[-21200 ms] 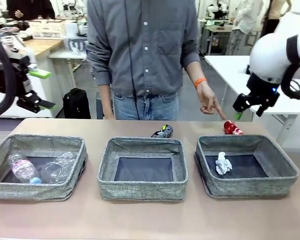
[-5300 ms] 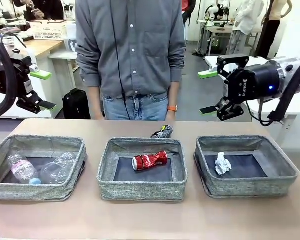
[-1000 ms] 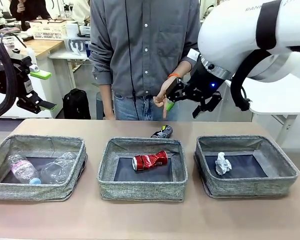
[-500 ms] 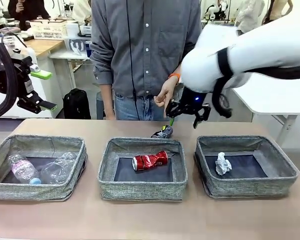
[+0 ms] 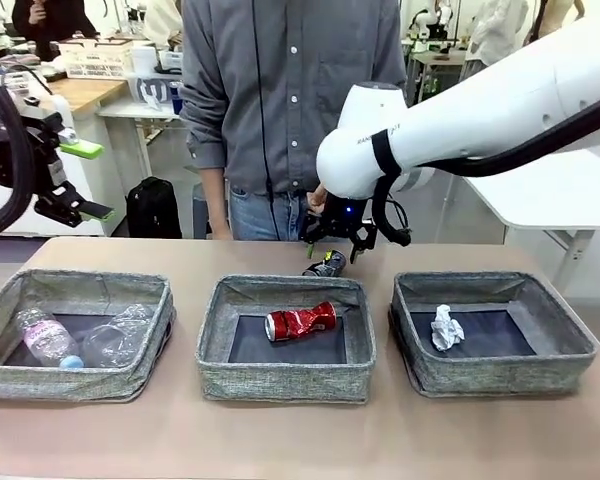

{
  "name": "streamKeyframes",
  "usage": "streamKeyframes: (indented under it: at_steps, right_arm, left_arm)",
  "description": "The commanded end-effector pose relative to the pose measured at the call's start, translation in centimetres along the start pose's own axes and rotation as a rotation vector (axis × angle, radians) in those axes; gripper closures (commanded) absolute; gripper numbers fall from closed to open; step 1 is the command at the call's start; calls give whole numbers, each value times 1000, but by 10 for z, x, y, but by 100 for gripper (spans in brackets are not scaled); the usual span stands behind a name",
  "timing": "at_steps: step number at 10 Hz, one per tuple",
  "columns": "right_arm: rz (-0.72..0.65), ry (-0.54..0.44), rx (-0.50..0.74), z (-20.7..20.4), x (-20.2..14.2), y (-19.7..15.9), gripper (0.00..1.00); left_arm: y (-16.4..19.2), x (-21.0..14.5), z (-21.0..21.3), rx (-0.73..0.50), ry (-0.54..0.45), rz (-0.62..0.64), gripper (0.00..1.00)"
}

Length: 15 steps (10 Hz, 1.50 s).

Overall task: Sort the waste into the appropriate baskets.
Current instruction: Pick up the waste item pointed out by the person.

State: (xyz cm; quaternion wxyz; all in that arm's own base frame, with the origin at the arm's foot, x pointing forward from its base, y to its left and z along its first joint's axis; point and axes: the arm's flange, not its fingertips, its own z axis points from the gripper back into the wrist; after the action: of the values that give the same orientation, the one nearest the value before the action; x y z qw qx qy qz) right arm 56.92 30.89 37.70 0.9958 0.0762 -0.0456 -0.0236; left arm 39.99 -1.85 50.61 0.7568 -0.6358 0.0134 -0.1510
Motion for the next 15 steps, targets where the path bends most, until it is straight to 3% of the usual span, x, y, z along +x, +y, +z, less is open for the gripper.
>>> streamKeyframes:
  at_steps: [1,4,8,13,15]
  right_arm:
    - [18,10,5,12,0,-14,0]
    - [87,-17,-12,-19,16,6,0]
    - [14,-2,-97,-58,40,-6,0]
    - [-9,-10,-104,-75,37,-7,0]
    - [-46,-40,-14,-68,35,-12,0]
  left_arm:
    - [-2,-1,0,5,4,2,0]
    - [-2,-1,0,5,4,2,0]
    - [-2,-1,0,5,4,2,0]
    - [-2,-1,0,5,4,2,0]
    - [-2,-1,0,5,4,2,0]
